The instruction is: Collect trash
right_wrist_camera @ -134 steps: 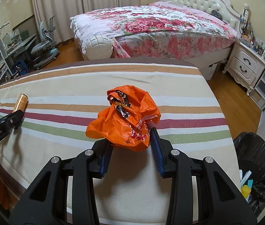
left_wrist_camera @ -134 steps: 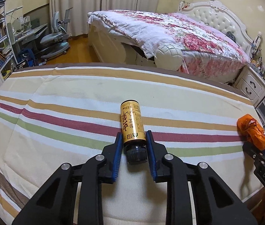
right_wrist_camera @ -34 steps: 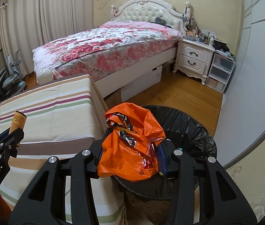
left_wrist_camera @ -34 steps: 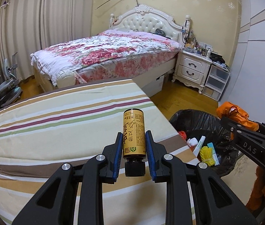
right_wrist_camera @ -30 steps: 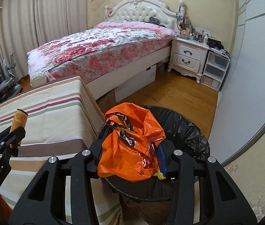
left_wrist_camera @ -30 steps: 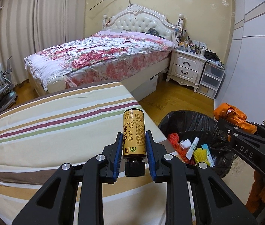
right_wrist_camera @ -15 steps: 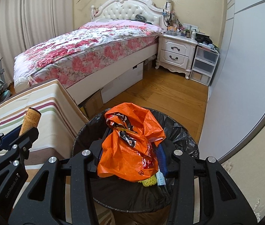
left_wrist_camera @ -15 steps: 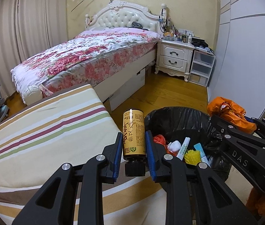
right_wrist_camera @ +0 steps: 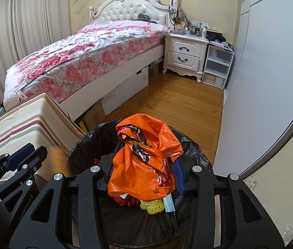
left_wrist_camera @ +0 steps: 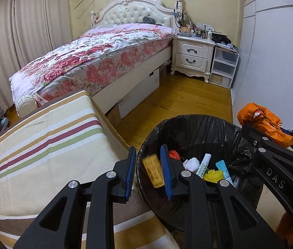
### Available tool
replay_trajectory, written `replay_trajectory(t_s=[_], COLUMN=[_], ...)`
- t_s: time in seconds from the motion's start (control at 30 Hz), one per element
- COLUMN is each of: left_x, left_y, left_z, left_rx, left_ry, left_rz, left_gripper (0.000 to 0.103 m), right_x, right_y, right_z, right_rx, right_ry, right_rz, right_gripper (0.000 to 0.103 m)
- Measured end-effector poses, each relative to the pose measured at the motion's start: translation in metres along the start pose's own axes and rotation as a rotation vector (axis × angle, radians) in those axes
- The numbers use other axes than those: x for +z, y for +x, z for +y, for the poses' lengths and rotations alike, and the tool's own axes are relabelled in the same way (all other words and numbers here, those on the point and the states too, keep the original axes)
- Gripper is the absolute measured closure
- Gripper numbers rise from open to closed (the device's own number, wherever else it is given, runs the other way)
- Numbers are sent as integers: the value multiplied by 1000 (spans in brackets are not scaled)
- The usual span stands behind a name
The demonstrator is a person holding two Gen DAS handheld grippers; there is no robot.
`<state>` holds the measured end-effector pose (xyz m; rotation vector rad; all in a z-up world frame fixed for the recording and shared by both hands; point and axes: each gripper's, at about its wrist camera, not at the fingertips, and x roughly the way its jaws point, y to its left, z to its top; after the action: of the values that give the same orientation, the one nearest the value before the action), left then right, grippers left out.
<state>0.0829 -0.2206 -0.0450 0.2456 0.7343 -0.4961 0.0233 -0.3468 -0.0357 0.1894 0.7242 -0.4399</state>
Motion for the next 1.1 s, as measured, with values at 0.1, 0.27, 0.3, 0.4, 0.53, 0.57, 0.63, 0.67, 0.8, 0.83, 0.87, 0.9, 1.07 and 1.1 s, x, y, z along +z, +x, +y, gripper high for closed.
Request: replay_trajectory(t_s=[0.1, 0.27, 0.3, 0.4, 0.53, 0.57, 0.63, 0.67, 0.8, 0.83, 0.87, 0.9, 1.07, 1.1], left_x=[3, 7, 7, 7, 8, 7, 7, 7, 6, 7, 7, 6, 6, 5], left_y=[1, 6, 7, 8, 7, 7, 6, 5, 1, 0, -1, -2, -10, -12], left_z=[-3, -7, -8, -8, -6, -6, -5, -5, -1, 0, 2, 2, 8, 9], left_rx=[3, 0, -1, 1, 4, 7, 12, 15, 28, 32, 39, 45, 50, 49], left_ry=[5, 13, 15, 15, 4, 4, 3, 1, -6, -9, -12, -14, -29, -33], left_rz=[-1, 7, 10, 16, 11, 10, 7, 3, -6, -8, -9, -11, -21, -22], left_gripper=[78, 78, 78, 69, 52, 50, 44, 43, 34, 33, 32, 31, 30, 30], right_x=[-1, -1, -1, -1, -1, 0, 0, 0, 0, 0, 0, 0, -2, -1], right_y=[3, 7, 7, 7, 6, 6, 5, 5, 2, 1, 1, 1, -5, -5], right_z=[-2, -6, -7, -5, -6, -5, -6, -7, -7, -7, -7, -7, -3, -3], right_rx=[-8, -17, -18, -33, -42, -45, -50, -52, -60, -59, -61, -61, -71, -69], right_ry=[4, 16, 17, 13, 14, 14, 15, 16, 17, 17, 17, 16, 7, 8], right_rz=[1, 3, -1, -12, -18, -19, -20, -21, -30, -30, -31, -31, -41, -41], right_gripper=[61, 60, 59, 49, 43, 43, 43, 42, 35, 35, 35, 35, 30, 29])
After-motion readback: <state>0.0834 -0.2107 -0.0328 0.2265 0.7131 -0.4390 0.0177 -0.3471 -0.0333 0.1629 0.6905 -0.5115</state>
